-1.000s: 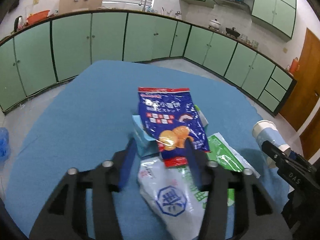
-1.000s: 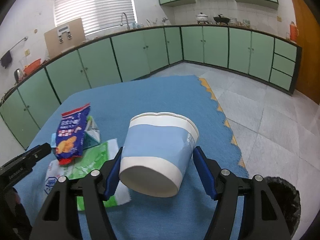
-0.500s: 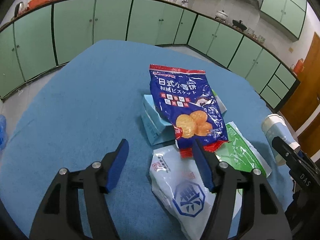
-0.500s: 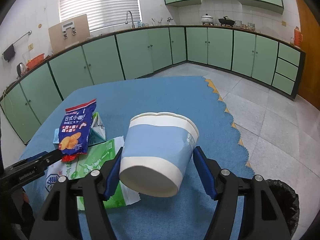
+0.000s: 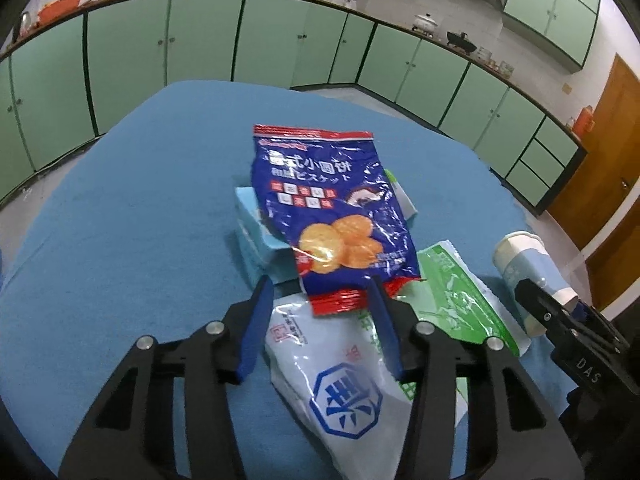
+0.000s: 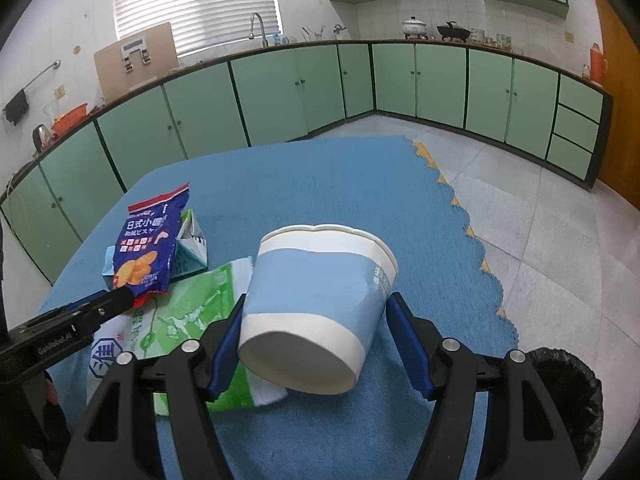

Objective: Collect trash
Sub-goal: 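Grasp the white-green salt bag with the left tool while the right tool holds the cup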

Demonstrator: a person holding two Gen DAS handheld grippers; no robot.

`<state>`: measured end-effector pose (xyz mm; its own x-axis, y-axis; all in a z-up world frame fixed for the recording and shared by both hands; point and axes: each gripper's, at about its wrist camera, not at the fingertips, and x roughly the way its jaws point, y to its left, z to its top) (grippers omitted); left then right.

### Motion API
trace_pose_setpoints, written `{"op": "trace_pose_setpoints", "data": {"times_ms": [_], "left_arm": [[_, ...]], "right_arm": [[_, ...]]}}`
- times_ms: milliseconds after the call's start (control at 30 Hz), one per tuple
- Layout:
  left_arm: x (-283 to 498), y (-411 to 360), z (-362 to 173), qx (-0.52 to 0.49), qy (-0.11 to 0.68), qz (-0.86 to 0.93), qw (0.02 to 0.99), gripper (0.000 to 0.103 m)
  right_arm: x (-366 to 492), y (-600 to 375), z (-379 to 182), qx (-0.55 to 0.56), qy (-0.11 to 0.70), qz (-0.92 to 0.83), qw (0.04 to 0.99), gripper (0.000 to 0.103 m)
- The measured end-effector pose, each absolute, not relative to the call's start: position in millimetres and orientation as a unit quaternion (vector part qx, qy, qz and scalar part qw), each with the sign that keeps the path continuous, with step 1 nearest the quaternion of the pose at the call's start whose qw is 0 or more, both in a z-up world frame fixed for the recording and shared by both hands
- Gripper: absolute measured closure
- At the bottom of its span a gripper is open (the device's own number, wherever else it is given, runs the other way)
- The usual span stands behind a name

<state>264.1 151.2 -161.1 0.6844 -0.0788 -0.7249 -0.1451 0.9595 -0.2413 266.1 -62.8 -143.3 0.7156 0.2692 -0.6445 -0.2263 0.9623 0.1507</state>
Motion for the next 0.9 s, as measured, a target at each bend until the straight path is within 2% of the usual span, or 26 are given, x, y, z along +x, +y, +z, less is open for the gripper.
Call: {"op": "trace_pose_setpoints", "data": {"times_ms": [200, 400, 433, 467, 900], "left_arm": [[277, 148, -165, -0.154, 0.402, 0.013, 0.902, 0.065], [283, 146, -168, -0.162, 0.398, 0.015, 0.903, 0.079], [284, 146, -168, -0.161, 0.396, 0.018, 0.904, 0.088], [284, 147, -168, -0.16, 0.395, 0.02, 0.904, 0.103], [261, 155, -159, -0.164, 0.38, 0.004, 0.91, 0.103]], "right_arm": [[266, -62, -145, 0.029, 0.358, 0.137, 0.923, 0.036], [270, -64, -149, 0.036, 0.368, 0.139, 0.919, 0.036], [270, -65, -149, 0.037, 0.368, 0.139, 0.918, 0.036], [270, -65, -150, 0.038, 0.369, 0.139, 0.918, 0.036], [271, -66, -149, 0.039, 0.368, 0.141, 0.918, 0.036]]}}
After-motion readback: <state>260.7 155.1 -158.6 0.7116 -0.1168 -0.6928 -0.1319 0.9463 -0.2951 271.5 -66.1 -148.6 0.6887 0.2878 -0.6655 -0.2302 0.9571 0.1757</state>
